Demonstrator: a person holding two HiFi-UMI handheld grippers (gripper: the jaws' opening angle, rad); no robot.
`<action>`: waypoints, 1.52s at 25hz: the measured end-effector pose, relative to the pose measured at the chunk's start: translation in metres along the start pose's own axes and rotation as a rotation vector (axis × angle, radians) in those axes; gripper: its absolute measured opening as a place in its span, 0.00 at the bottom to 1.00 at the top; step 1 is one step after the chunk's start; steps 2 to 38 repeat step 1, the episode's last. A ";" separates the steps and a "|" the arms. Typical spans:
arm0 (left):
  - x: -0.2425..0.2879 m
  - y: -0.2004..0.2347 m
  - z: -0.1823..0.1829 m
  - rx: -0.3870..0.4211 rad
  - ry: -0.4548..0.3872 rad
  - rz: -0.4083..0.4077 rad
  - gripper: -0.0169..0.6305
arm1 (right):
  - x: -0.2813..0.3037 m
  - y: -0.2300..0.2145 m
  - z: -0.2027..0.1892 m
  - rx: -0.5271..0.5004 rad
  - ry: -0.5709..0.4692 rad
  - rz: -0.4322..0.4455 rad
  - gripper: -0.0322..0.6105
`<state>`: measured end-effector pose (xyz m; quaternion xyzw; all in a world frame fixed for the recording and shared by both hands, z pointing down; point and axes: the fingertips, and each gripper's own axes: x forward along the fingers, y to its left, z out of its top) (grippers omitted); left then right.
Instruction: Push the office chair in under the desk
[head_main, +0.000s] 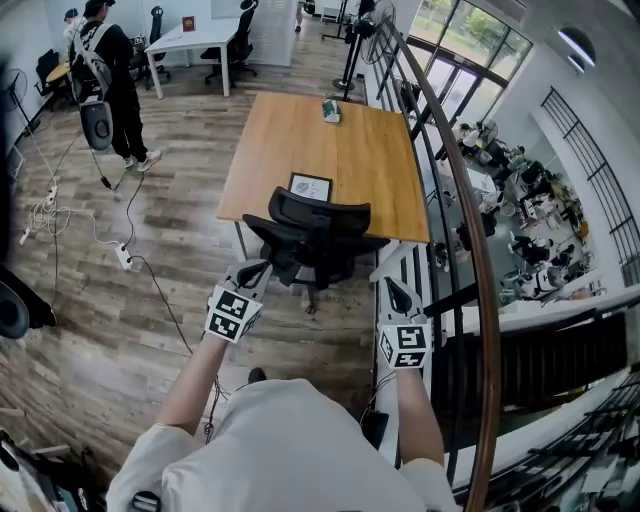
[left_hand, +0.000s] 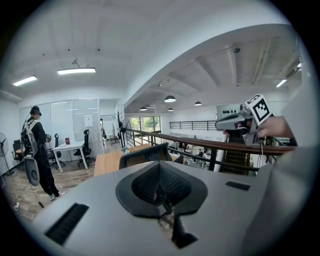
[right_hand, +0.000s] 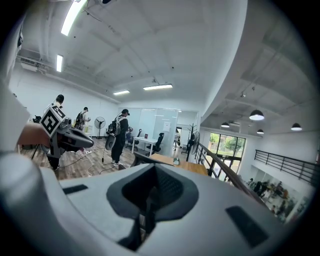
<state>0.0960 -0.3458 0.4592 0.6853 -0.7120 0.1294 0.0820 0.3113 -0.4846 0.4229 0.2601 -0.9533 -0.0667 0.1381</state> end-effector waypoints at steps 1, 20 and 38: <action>0.000 0.000 -0.001 0.001 0.000 0.000 0.02 | 0.000 0.000 0.000 0.001 0.000 0.000 0.05; 0.000 0.000 -0.001 0.001 0.000 0.000 0.02 | 0.000 0.000 0.000 0.001 0.000 0.000 0.05; 0.000 0.000 -0.001 0.001 0.000 0.000 0.02 | 0.000 0.000 0.000 0.001 0.000 0.000 0.05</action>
